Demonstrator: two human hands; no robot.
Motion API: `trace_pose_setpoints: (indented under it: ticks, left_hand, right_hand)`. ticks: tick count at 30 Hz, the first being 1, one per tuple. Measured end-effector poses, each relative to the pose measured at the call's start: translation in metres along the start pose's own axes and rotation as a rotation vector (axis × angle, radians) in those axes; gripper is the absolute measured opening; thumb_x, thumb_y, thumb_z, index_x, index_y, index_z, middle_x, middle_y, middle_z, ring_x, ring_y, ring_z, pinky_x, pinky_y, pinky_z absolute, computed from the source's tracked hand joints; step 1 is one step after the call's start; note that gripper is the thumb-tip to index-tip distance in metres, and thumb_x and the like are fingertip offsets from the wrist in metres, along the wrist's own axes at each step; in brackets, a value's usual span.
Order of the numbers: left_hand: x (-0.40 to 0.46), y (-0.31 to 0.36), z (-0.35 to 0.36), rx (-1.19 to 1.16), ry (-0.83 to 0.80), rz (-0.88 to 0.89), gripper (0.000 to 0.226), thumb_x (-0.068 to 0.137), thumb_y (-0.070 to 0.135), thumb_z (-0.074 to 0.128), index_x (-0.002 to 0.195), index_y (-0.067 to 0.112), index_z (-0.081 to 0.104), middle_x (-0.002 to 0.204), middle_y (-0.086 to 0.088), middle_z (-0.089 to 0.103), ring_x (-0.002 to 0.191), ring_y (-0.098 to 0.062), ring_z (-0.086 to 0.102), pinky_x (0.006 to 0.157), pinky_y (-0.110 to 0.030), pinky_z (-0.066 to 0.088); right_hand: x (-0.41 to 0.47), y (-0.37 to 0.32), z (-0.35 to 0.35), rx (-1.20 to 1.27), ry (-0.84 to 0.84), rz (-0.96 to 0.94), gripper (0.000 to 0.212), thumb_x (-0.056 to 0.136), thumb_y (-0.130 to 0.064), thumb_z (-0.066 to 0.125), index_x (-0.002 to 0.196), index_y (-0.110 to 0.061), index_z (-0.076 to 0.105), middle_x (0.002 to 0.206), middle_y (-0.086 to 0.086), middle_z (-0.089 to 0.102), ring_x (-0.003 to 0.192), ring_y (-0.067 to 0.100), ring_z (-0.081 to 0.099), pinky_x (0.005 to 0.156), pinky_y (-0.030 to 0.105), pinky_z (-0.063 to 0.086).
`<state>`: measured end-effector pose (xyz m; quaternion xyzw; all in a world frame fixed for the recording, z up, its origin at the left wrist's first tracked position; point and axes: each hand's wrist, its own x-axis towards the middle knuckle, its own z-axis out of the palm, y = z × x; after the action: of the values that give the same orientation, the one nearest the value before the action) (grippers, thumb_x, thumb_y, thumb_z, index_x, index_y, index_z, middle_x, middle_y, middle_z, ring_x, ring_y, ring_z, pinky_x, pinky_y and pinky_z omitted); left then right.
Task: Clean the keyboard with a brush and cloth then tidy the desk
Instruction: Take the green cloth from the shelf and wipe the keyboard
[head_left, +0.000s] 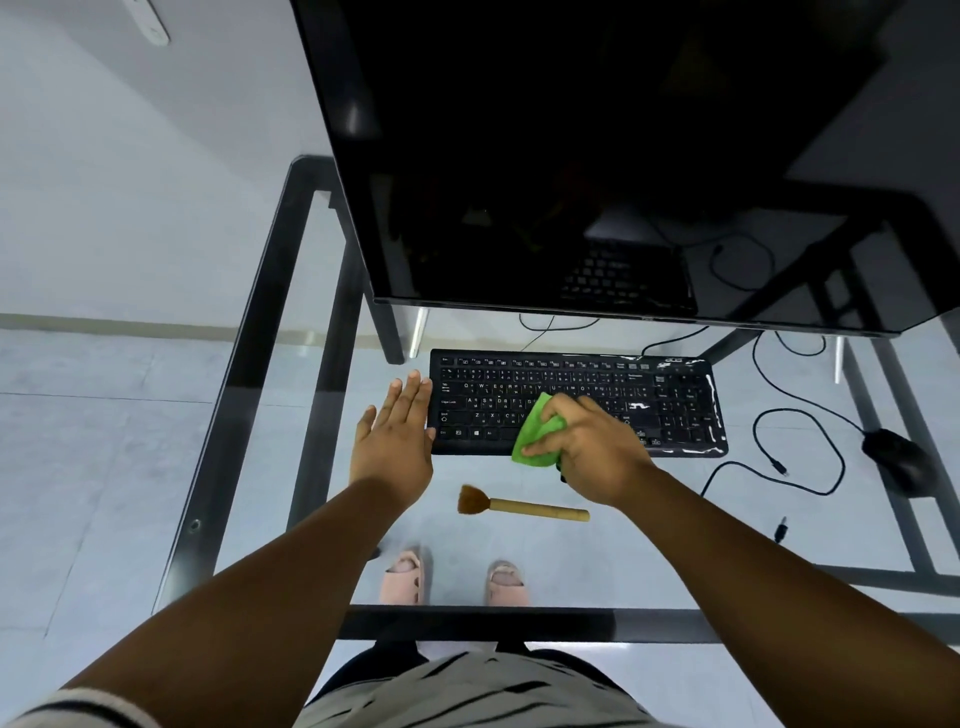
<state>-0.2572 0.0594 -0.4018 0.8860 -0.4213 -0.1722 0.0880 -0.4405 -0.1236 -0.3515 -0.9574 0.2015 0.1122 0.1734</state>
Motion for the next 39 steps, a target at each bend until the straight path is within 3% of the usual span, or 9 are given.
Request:
trace_pose_setpoints:
  ticks: [5, 10, 13, 22, 27, 31, 35, 39]
  left_hand:
    - [0.000, 0.001, 0.002, -0.043, -0.011, 0.015, 0.058, 0.103, 0.024, 0.026, 0.155, 0.024, 0.001, 0.162, 0.007, -0.003, 0.149, -0.015, -0.003, 0.120, -0.037, 0.007]
    - [-0.001, -0.007, -0.002, -0.042, -0.070, 0.045, 0.059, 0.104, 0.028, 0.026, 0.154, 0.030, -0.005, 0.162, 0.007, -0.007, 0.149, -0.015, -0.004, 0.121, -0.037, 0.012]
    - [0.000, -0.009, -0.006, -0.028, -0.093, 0.054, 0.060, 0.104, 0.031, 0.026, 0.154, 0.030, -0.007, 0.162, 0.005, -0.008, 0.149, -0.015, -0.003, 0.119, -0.036, 0.014]
    - [-0.005, -0.004, -0.005, -0.013, -0.074, 0.006, 0.059, 0.104, 0.029, 0.025, 0.154, 0.031, -0.006, 0.162, 0.004, -0.010, 0.150, -0.017, -0.002, 0.119, -0.037, 0.016]
    - [-0.007, 0.007, -0.001, -0.072, 0.043, 0.069, 0.061, 0.100, 0.021, 0.034, 0.155, 0.021, 0.007, 0.162, 0.005, -0.001, 0.149, -0.014, 0.000, 0.118, -0.034, 0.017]
    - [-0.009, 0.015, 0.008, -0.054, 0.016, 0.178, 0.061, 0.100, 0.030, 0.033, 0.155, 0.021, 0.006, 0.162, 0.007, -0.003, 0.149, -0.010, -0.002, 0.119, -0.031, 0.014]
    - [-0.011, 0.016, 0.014, -0.052, -0.006, 0.157, 0.064, 0.100, 0.036, 0.034, 0.155, 0.021, 0.004, 0.161, 0.009, -0.008, 0.148, -0.009, -0.006, 0.119, -0.032, 0.015]
    - [-0.012, 0.025, 0.015, -0.064, -0.009, 0.112, 0.067, 0.100, 0.041, 0.035, 0.154, 0.023, 0.000, 0.160, 0.010, -0.012, 0.148, -0.010, -0.009, 0.117, -0.034, 0.015]
  right_hand:
    - [0.008, -0.019, -0.002, 0.055, 0.017, -0.024, 0.058, 0.087, -0.003, 0.054, 0.118, -0.050, 0.063, 0.120, -0.014, 0.045, 0.104, 0.017, 0.041, 0.073, 0.035, 0.051]
    - [0.028, -0.053, 0.008, 0.025, -0.049, -0.105, 0.065, 0.090, -0.002, 0.049, 0.127, -0.055, 0.052, 0.121, -0.012, 0.041, 0.106, 0.016, 0.036, 0.068, 0.028, 0.031]
    - [0.024, -0.043, 0.007, 0.007, -0.052, -0.096, 0.062, 0.090, -0.004, 0.048, 0.124, -0.055, 0.055, 0.120, -0.014, 0.040, 0.104, 0.015, 0.036, 0.066, 0.027, 0.029]
    - [0.002, 0.001, -0.002, 0.017, 0.024, 0.014, 0.049, 0.087, -0.004, 0.048, 0.103, -0.043, 0.073, 0.110, -0.014, 0.046, 0.100, 0.018, 0.045, 0.070, 0.034, 0.050]
    - [-0.011, 0.006, 0.002, -0.018, 0.009, -0.007, 0.056, 0.086, -0.004, 0.052, 0.117, -0.049, 0.066, 0.121, -0.010, 0.046, 0.104, 0.018, 0.043, 0.065, 0.031, 0.049]
    - [-0.025, 0.024, 0.004, -0.025, 0.004, 0.044, 0.054, 0.086, -0.003, 0.052, 0.110, -0.049, 0.069, 0.121, -0.014, 0.046, 0.105, 0.017, 0.043, 0.070, 0.031, 0.049]
    - [-0.035, 0.037, 0.006, 0.058, 0.118, 0.141, 0.050, 0.084, -0.005, 0.054, 0.107, -0.045, 0.072, 0.119, -0.010, 0.049, 0.103, 0.020, 0.046, 0.077, 0.034, 0.053]
    - [-0.027, 0.024, 0.014, 0.103, 0.159, 0.099, 0.053, 0.083, -0.004, 0.056, 0.115, -0.045, 0.069, 0.122, -0.006, 0.049, 0.105, 0.024, 0.047, 0.077, 0.036, 0.054]
